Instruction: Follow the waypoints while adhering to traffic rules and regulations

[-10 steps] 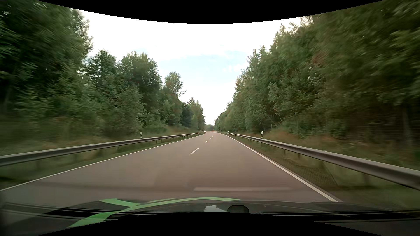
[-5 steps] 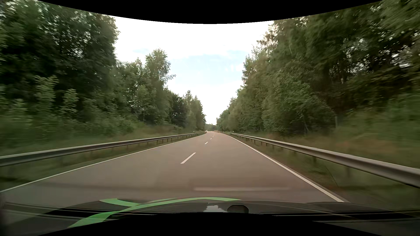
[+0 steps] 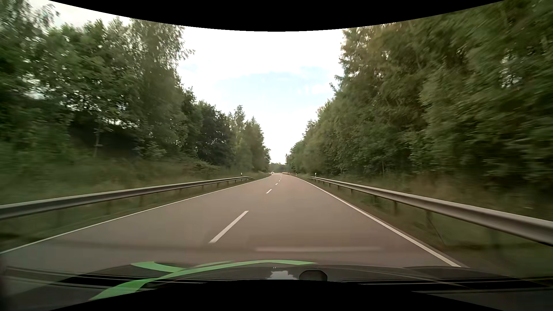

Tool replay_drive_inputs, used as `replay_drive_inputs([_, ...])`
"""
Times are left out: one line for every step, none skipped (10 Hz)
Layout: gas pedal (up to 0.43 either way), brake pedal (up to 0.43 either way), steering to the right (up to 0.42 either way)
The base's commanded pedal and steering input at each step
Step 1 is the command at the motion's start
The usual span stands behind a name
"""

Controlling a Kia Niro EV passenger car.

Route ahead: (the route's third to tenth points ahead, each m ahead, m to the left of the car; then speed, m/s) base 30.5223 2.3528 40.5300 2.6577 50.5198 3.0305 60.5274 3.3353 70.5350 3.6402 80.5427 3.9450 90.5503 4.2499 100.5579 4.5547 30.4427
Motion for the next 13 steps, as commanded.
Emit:
replay_drive_inputs([0.358,0.0,-0.003])
replay_drive_inputs([0.358,0.0,-0.003])
replay_drive_inputs([0.358,0.0,-0.003])
replay_drive_inputs([0.35,0.0,-0.003])
replay_drive_inputs([0.319,0.0,-0.003])
replay_drive_inputs([0.319,0.0,-0.003])
replay_drive_inputs([0.331,0.0,-0.004])
replay_drive_inputs([0.331,0.0,-0.004])
replay_drive_inputs([0.331,0.0,-0.003])
replay_drive_inputs([0.339,0.0,-0.004])
replay_drive_inputs([0.339,0.0,-0.004])
replay_drive_inputs([0.339,0.0,-0.004])
replay_drive_inputs([0.331,0.0,-0.005])
